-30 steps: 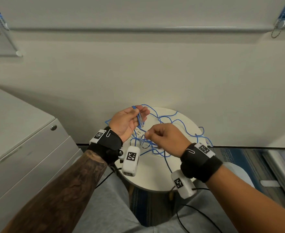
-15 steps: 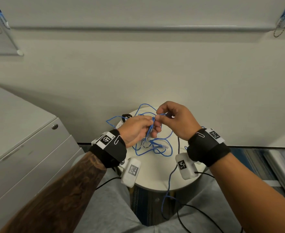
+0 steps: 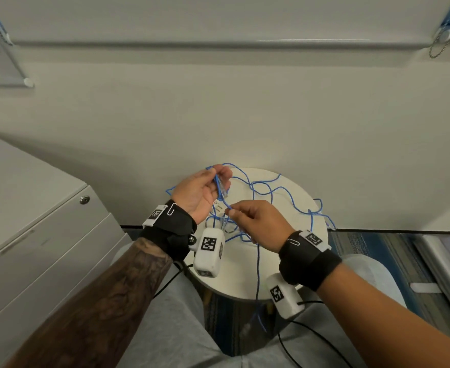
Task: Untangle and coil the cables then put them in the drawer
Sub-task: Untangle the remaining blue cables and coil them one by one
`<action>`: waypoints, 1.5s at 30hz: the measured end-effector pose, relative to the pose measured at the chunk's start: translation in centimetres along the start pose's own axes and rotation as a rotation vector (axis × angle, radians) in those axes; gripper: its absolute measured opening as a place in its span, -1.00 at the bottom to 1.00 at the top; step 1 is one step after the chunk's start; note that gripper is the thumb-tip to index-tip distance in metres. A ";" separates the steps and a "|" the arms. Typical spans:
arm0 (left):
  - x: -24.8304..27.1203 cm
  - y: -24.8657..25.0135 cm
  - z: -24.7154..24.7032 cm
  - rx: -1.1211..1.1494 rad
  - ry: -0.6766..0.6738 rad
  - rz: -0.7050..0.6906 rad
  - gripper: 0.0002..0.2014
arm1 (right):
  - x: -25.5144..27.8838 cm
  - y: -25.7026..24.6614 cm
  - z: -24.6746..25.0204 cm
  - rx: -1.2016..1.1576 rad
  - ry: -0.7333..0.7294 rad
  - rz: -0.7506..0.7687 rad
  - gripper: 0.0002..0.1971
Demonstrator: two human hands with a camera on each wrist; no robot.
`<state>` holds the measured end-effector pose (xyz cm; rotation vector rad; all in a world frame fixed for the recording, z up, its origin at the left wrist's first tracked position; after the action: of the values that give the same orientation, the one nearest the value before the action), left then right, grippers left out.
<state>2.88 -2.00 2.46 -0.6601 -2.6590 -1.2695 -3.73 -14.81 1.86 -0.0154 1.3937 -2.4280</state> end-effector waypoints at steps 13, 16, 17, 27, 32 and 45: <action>1.7 -3.0 -1.2 -0.490 -0.033 0.047 -0.72 | -1.6 -4.8 5.4 0.040 0.093 0.187 -0.82; 2.9 -3.7 -2.8 -0.510 -0.151 0.120 -0.67 | -2.3 -3.8 6.6 0.092 0.149 0.193 -0.87; 3.2 -3.7 -3.1 -0.524 -0.180 0.121 -0.69 | -2.4 -3.4 6.7 0.074 0.159 0.185 -0.87; 3.3 -1.8 -3.9 -0.016 -0.305 0.182 -0.80 | -1.3 0.1 3.8 -0.115 0.162 -0.001 -0.79; 1.5 -0.2 -1.5 0.123 -0.134 0.053 -0.76 | -0.1 -0.8 0.8 0.045 -0.039 0.036 -0.73; 1.8 -2.4 -0.3 -0.773 0.036 -0.075 -0.64 | -0.2 -5.7 4.0 0.048 0.001 0.203 -0.76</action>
<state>0.26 -2.91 1.46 -0.5920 -2.1146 -2.3182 -4.40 -15.50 8.75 0.1332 1.2703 -2.2928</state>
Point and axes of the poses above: each hand's wrist, its own x-axis away from the middle knuckle, its own z-axis out of the back of the hand, y = z × x, the point moved 8 cm from there along -x, towards the middle knuckle, and after that the axes turned 11 degrees about z, right-handed, at the moved point
